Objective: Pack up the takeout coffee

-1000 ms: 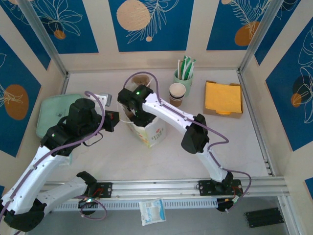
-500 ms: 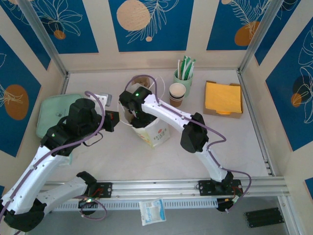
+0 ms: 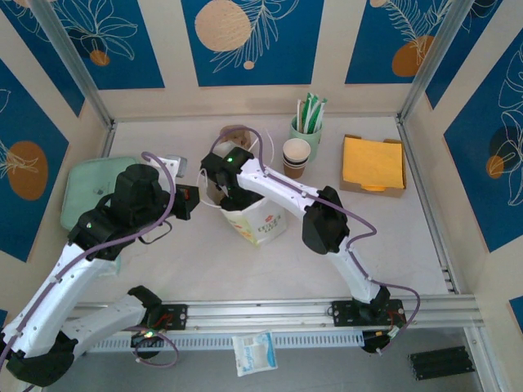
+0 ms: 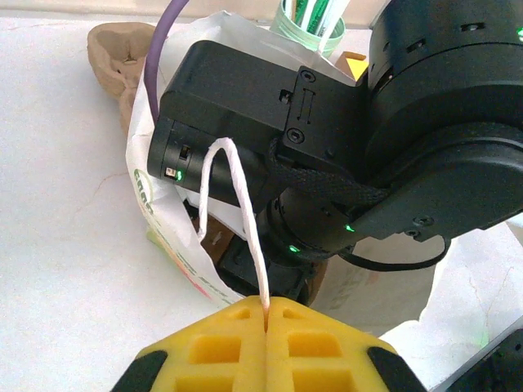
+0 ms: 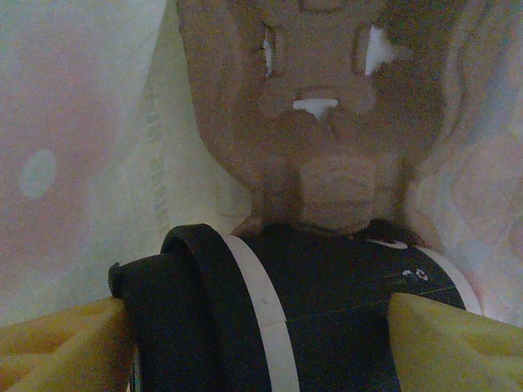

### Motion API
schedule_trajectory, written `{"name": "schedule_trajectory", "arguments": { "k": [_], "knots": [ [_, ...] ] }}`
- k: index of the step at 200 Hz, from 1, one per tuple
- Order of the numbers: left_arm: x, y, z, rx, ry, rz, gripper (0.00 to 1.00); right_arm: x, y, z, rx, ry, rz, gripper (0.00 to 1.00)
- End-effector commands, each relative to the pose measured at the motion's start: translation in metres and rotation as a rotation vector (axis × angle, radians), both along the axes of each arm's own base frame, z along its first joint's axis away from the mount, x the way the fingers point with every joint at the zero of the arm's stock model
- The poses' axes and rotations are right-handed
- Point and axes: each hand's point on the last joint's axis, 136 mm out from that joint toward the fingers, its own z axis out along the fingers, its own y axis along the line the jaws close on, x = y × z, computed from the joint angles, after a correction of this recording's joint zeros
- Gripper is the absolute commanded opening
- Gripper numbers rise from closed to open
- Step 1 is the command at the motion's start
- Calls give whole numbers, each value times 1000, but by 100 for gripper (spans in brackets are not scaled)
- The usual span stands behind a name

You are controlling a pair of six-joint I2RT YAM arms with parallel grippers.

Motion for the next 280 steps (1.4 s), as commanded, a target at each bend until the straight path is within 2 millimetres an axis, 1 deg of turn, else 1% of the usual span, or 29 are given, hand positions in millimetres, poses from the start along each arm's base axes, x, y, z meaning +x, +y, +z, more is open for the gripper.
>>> {"name": "schedule_trajectory", "arguments": {
  "k": [1,31,59,88,132,151,190,240,280],
  "knots": [
    [3,-1,11,-16,-29,3,0,-10,-16,-20,-77,76,-12,73],
    [3,-1,12,-17,-33,3,0,-10,-16,-16,-68,70,-14,67],
    [4,-2,11,-15,-29,3,0,-10,-15,-6,-52,54,-12,59],
    [4,-2,10,-15,-27,2,0,-9,-9,16,-7,23,-7,41],
    [4,-1,9,-14,-26,4,0,-5,-1,53,74,-31,-5,29],
    [4,-2,10,-16,-28,3,0,-3,2,72,118,-62,-9,26],
    [4,-2,14,-21,-35,5,0,-2,10,112,231,-118,-13,25],
    [6,-1,22,-24,-58,10,0,-1,12,149,339,-164,-35,25],
    [8,-1,25,-18,-65,13,0,-1,12,186,462,-207,-59,25]
  ]
}}
